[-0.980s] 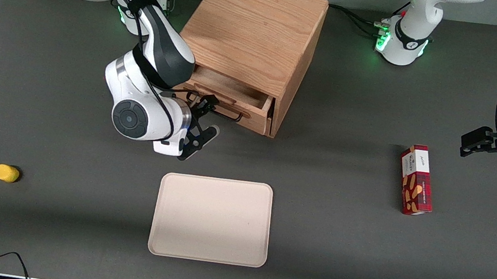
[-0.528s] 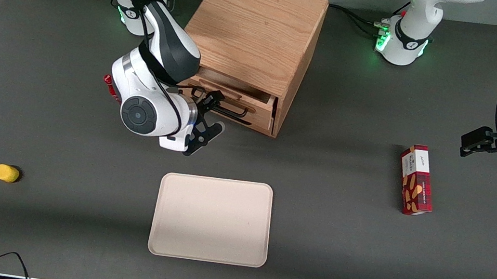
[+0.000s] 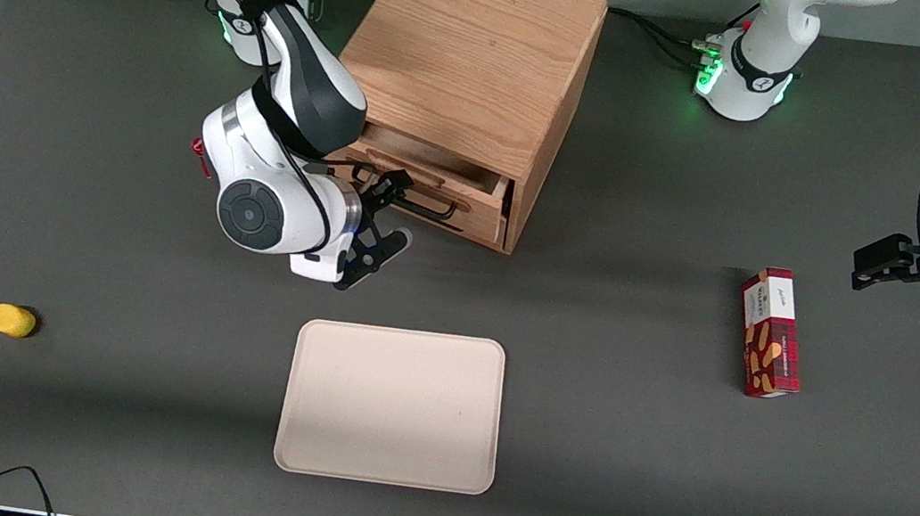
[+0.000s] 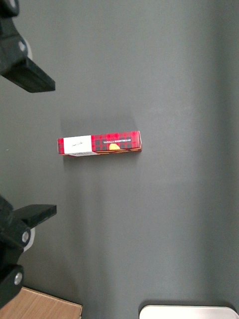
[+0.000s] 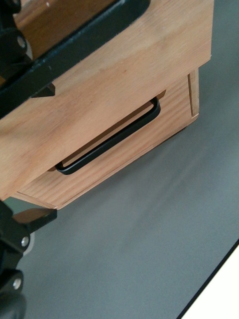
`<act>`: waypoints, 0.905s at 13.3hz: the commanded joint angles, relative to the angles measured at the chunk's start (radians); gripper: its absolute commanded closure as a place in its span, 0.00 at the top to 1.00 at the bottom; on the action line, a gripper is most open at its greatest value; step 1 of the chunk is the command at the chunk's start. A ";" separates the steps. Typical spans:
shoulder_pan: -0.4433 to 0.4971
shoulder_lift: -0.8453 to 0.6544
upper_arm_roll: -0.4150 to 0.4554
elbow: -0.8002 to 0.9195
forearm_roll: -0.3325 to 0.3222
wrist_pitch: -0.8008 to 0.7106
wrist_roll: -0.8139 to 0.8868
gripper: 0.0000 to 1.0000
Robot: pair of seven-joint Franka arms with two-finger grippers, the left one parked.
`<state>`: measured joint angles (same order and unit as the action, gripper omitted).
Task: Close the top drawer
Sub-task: 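Keep pushing the drawer front inward with the right gripper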
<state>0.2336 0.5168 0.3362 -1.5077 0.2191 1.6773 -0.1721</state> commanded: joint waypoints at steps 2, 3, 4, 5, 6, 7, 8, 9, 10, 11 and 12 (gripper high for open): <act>-0.014 -0.023 0.050 0.003 -0.096 0.004 0.014 1.00; -0.014 -0.024 0.052 0.003 -0.098 0.004 0.014 1.00; -0.014 -0.026 0.052 0.003 -0.098 0.004 0.014 1.00; -0.014 -0.026 0.052 0.001 -0.098 0.004 0.014 1.00; -0.014 -0.026 0.056 0.001 -0.098 0.004 0.016 1.00; -0.013 -0.026 0.060 -0.002 -0.098 0.005 0.017 1.00; -0.011 -0.029 0.064 -0.005 -0.098 0.004 0.020 1.00; -0.014 -0.030 0.072 -0.008 -0.098 0.002 0.020 1.00; -0.014 -0.032 0.073 -0.008 -0.101 0.002 0.019 1.00; -0.013 -0.034 0.075 -0.008 -0.112 0.002 0.019 1.00; -0.013 -0.034 0.078 -0.008 -0.130 0.002 0.019 1.00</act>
<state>0.2302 0.5046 0.3911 -1.5038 0.1127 1.6846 -0.1721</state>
